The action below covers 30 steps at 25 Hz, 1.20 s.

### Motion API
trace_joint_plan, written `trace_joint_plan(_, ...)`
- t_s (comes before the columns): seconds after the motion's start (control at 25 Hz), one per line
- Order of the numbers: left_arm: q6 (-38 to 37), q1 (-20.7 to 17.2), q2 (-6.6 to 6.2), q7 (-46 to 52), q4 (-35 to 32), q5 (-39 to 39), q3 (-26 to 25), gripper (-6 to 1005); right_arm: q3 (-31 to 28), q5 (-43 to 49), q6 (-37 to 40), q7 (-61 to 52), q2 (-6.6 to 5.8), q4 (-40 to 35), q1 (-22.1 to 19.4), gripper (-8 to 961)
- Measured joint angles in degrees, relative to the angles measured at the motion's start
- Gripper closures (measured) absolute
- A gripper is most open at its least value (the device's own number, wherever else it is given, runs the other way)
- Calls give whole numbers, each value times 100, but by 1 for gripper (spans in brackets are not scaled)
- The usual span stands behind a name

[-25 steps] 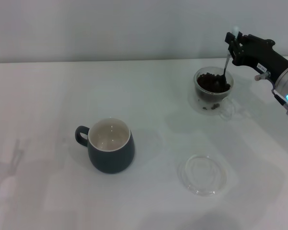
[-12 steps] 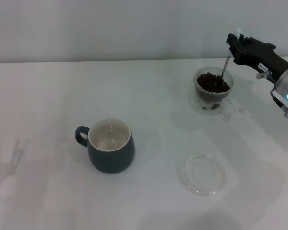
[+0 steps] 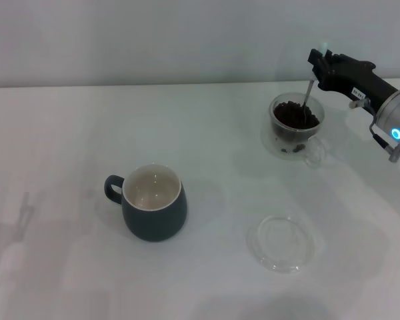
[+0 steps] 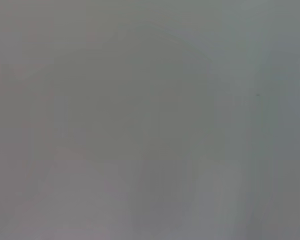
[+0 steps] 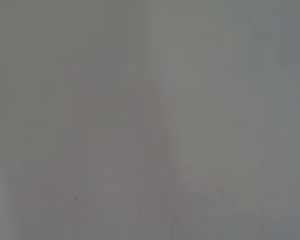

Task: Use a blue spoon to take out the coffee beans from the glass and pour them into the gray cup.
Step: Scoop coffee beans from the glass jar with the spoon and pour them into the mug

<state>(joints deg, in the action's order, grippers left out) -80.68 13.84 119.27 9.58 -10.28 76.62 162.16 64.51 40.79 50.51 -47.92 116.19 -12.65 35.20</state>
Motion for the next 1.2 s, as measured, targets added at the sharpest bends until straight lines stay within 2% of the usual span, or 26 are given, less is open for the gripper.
trace_joint_plan(1.2, -33, 40, -1, 0, -24, 20, 0, 164, -39, -300, -276, -1047, -26, -66, -35, 810)
